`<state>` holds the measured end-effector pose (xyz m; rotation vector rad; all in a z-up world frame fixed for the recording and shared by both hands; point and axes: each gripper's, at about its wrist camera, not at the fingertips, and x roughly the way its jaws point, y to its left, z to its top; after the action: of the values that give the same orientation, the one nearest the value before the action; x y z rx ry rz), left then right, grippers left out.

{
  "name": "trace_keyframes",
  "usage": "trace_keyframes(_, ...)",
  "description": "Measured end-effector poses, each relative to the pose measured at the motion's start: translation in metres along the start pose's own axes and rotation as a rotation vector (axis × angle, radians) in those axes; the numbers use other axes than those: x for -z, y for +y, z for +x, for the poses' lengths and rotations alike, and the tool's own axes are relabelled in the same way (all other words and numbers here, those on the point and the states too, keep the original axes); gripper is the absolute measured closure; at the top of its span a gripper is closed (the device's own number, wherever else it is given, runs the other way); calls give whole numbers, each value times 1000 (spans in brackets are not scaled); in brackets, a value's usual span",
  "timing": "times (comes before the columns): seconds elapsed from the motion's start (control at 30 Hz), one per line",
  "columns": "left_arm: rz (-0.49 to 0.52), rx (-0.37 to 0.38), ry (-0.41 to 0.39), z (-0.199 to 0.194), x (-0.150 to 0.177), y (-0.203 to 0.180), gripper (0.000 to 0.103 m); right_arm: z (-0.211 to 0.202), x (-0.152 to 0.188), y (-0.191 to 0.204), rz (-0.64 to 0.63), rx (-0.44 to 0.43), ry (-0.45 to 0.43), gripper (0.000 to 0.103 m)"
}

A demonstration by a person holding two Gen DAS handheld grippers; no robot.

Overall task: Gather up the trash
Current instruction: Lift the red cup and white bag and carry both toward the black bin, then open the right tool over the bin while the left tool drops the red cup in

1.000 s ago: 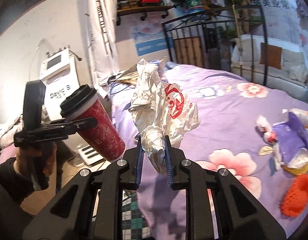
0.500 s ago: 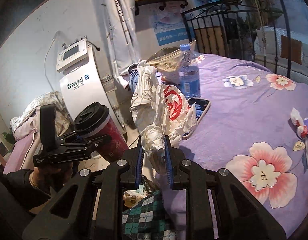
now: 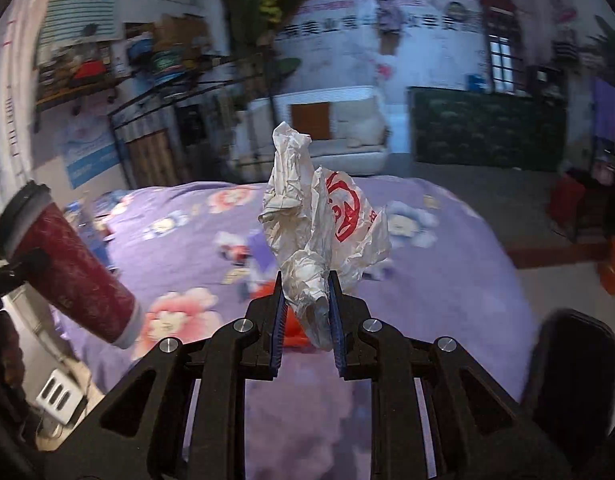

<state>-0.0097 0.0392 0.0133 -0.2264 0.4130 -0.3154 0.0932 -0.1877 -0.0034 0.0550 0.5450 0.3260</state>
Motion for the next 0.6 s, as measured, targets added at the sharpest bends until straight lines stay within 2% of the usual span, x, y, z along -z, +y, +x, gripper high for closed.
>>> trace_keyframes(0.1, 86, 131, 35, 39, -6, -40, 24, -14, 14, -64, 103, 215, 25, 83)
trace_keyframes(0.2, 121, 278, 109, 82, -9, -82, 24, -26, 33, -126, 227, 400, 69, 83)
trace_keyframes(0.3, 153, 384, 171, 121, -8, -120, 24, -26, 58, -176, 341, 523, 122, 83)
trace_keyframes(0.43, 196, 481, 241, 163, -2, -163, 24, -15, 91, -232, 507, 549, 184, 82)
trace_keyframes(0.5, 225, 508, 260, 178, -1, -182, 24, -10, 106, -244, 563, 569, 203, 72)
trace_keyframes(0.57, 246, 536, 283, 192, 3, -200, 24, -10, 113, -247, 593, 585, 187, 53)
trace_keyframes(0.6, 255, 545, 289, 192, 7, -204, 24, -14, 117, -248, 594, 589, 177, 49)
